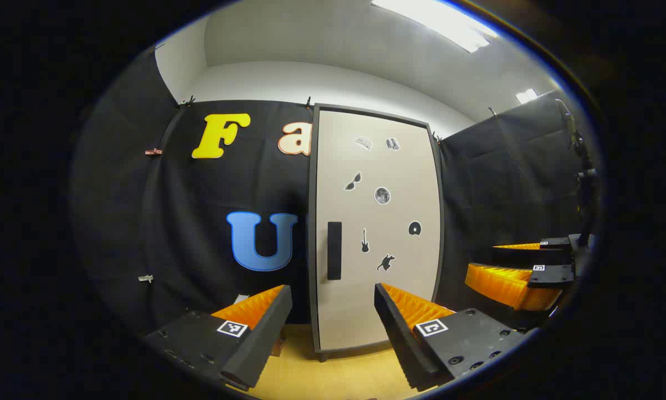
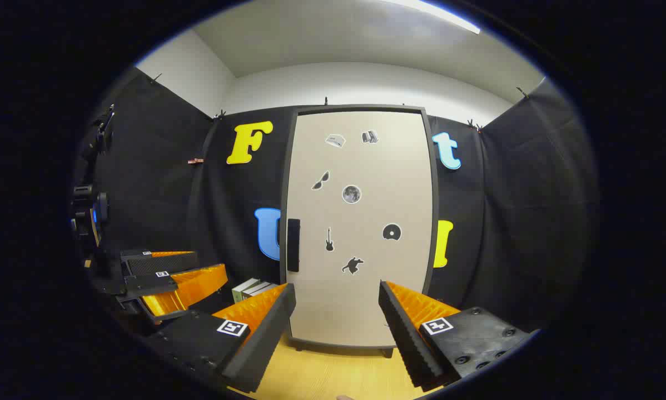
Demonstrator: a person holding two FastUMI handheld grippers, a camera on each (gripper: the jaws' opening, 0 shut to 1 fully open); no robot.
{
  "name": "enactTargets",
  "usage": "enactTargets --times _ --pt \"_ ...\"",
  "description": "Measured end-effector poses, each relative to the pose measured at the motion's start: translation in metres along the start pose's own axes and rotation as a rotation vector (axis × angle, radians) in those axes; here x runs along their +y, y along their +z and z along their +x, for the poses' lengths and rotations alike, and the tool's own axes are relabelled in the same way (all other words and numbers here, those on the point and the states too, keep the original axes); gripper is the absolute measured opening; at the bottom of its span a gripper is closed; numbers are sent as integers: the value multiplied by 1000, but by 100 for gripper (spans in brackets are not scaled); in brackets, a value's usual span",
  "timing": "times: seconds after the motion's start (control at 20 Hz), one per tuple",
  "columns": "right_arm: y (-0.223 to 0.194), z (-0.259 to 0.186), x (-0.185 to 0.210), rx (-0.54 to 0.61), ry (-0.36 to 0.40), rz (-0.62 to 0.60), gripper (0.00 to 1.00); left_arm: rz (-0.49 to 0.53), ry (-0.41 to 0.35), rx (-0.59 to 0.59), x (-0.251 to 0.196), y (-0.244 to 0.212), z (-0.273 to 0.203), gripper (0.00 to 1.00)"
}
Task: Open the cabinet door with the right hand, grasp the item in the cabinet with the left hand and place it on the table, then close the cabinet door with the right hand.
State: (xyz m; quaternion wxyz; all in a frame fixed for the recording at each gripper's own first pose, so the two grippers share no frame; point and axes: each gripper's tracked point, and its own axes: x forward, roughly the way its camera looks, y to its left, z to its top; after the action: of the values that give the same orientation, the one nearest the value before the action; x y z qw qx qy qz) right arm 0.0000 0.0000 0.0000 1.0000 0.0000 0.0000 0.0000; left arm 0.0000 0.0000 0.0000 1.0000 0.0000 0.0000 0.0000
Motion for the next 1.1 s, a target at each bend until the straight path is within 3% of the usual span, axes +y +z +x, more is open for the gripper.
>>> enactTargets --times 0.25,1.1 --pt "-2 0 -2 9 -3 -3 97 4 -32 -6 -10 1 2 94" --pt "-3 6 7 11 9 8 98 19 -37 -9 -6 5 2 93"
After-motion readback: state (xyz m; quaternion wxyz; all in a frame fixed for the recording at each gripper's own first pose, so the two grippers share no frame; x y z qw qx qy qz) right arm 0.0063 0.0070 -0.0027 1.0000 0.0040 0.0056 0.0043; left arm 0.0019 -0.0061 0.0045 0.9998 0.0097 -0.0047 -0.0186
